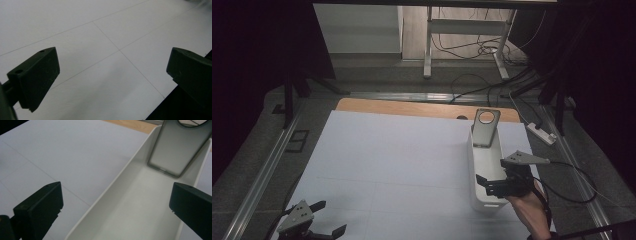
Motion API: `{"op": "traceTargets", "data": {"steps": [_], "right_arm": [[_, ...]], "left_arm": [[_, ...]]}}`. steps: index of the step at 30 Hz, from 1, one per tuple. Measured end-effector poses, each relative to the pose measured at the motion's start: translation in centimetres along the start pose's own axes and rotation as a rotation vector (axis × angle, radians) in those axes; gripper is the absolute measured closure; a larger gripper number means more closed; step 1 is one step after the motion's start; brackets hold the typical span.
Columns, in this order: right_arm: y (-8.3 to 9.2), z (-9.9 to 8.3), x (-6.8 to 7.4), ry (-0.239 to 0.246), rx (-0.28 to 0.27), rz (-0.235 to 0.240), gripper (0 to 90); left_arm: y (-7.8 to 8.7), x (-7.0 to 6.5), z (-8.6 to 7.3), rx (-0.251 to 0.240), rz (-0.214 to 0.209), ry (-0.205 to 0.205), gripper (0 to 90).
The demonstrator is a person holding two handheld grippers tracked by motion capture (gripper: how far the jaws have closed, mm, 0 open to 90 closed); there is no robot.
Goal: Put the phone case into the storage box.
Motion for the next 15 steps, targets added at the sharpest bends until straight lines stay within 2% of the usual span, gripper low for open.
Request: {"op": "traceTargets", "data": {"steps": [15], "right_arm": [[2.2,-2.7,0.8,-0.001,0.014,-0.011,0.0]], "left_arm": [[0.0,-0.1,0.0,0.004,0.005,-0.014,0.0]]}}
Point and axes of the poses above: each handheld gripper's, and its own axes: y roughly backward along the jaws, z roughly out of its top, x roughly to its left, the point moved 2 cm from there along -y, roughly forward along the jaws, and after that the axes turned 13 degrees about -y, right-handed, at the moved point
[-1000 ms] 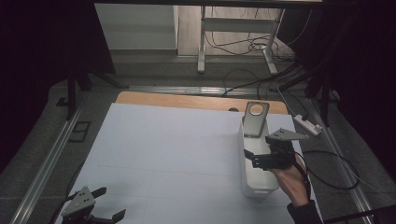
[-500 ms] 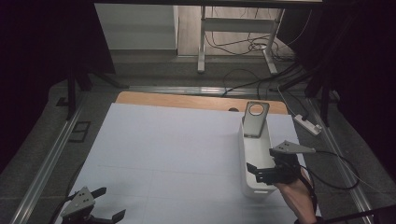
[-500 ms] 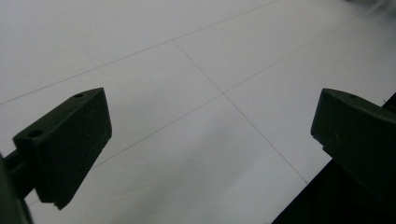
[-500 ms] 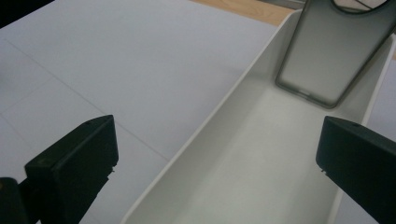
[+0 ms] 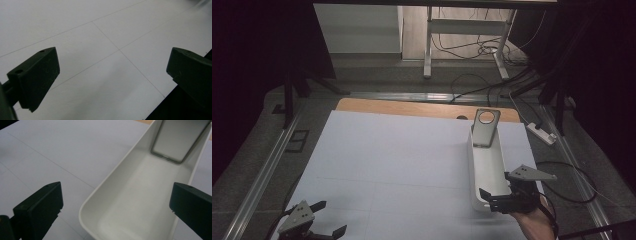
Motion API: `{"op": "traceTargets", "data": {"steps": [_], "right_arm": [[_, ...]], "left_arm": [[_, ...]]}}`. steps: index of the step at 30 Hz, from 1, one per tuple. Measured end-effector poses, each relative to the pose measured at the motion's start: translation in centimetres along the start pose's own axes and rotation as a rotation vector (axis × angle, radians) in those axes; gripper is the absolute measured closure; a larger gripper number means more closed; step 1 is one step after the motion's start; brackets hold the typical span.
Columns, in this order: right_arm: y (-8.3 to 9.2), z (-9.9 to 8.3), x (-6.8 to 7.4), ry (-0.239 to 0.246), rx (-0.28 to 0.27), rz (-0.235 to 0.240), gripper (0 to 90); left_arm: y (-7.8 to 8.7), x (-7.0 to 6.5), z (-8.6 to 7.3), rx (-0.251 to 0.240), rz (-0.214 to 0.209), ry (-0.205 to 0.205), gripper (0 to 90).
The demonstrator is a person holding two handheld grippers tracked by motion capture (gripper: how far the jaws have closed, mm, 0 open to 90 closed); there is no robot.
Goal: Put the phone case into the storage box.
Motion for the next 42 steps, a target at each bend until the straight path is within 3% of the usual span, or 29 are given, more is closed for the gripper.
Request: {"op": "traceTargets", "data": {"steps": [17,33,42], "right_arm": [[2.8,-3.0,0.1,-0.032,-0.023,-0.013,0.0],[4.0,-7.0,-1.3,-0.108,0.008,-0.066,0.0],[4.1,-8.6,-1.6,-0.105,0.035,-0.082,0.0]], "left_arm": [[0.0,-0.1,0.0,0.004,0.003,-0.005,0.0],[0.0,-0.1,0.1,0.004,0.006,-0.005,0.0],[-0.1,-0.2,0.1,0.009,0.012,-0.016,0.0]]}}
Point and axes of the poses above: each handheld gripper's, and its own axes: y roughly backward along the jaws, z roughly out of its top, x roughly to its left, the point moved 2 cm from there along -y, roughly forward along the jaws, and after that the axes turned 13 degrees about -y, right-handed, at the moved point
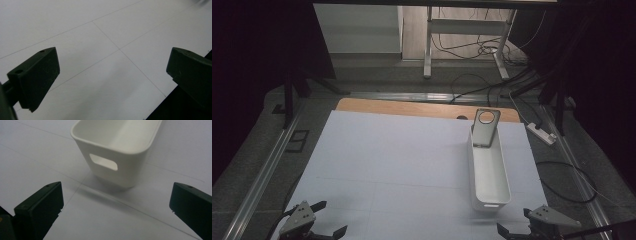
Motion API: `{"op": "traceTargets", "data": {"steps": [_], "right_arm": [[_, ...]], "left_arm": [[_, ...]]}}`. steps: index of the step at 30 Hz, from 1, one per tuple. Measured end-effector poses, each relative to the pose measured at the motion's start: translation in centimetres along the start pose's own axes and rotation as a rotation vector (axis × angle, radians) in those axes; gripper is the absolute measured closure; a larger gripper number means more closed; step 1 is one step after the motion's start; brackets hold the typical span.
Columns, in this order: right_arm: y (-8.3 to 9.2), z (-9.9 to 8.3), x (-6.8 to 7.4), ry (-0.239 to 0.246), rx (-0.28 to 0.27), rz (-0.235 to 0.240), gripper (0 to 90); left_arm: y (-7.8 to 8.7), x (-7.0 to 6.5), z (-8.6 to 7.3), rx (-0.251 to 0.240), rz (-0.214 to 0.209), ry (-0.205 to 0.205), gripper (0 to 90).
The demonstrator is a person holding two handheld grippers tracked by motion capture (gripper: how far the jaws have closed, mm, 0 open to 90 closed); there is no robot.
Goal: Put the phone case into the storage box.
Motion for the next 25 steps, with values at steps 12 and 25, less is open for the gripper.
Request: {"op": "traceTargets", "data": {"steps": [12,25], "right_arm": [[-0.5,-1.2,-0.1,0.015,0.058,-0.045,0.0],[-0.8,-1.4,-0.1,0.028,0.078,-0.097,0.0]], "left_arm": [[0.2,0.0,-0.1,0.015,0.029,-0.005,0.0],[0.0,0.1,-0.1,0.033,0.034,0.008,0.0]]}}
Point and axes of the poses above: each handheld gripper's, and its own axes: y roughly backward along the jaws, z roughly out of its top, x roughly to its left, the point moved 2 cm from there along -y, roughly forward along the jaws, and after that the axes turned 13 degrees about -y, right-handed, at the moved point
